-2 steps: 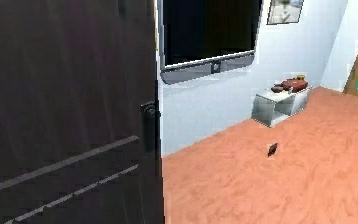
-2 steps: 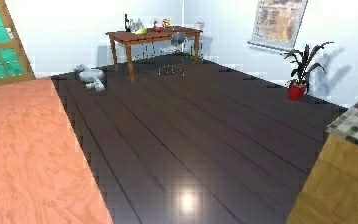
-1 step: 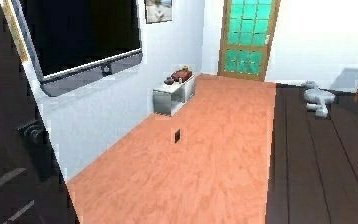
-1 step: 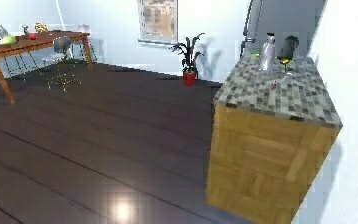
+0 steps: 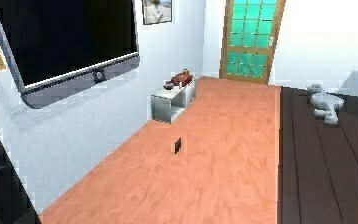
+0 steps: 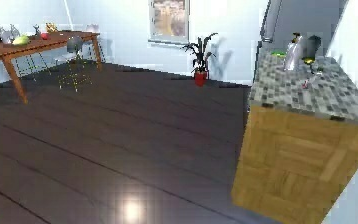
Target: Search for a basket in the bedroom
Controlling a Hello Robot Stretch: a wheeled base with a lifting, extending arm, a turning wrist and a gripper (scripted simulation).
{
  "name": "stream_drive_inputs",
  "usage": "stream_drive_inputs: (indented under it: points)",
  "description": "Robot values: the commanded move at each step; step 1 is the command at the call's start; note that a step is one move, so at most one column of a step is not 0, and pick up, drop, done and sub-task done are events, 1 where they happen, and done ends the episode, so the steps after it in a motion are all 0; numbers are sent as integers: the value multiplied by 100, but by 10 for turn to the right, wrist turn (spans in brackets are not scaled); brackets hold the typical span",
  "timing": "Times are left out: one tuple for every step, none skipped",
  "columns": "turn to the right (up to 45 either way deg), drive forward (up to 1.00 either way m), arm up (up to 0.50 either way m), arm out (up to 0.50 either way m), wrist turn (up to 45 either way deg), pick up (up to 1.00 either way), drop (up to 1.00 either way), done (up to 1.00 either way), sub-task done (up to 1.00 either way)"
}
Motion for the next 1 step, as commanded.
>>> stream_drive_inputs:
  points:
    - [-450,0,0,0,0,0,0,0,0]
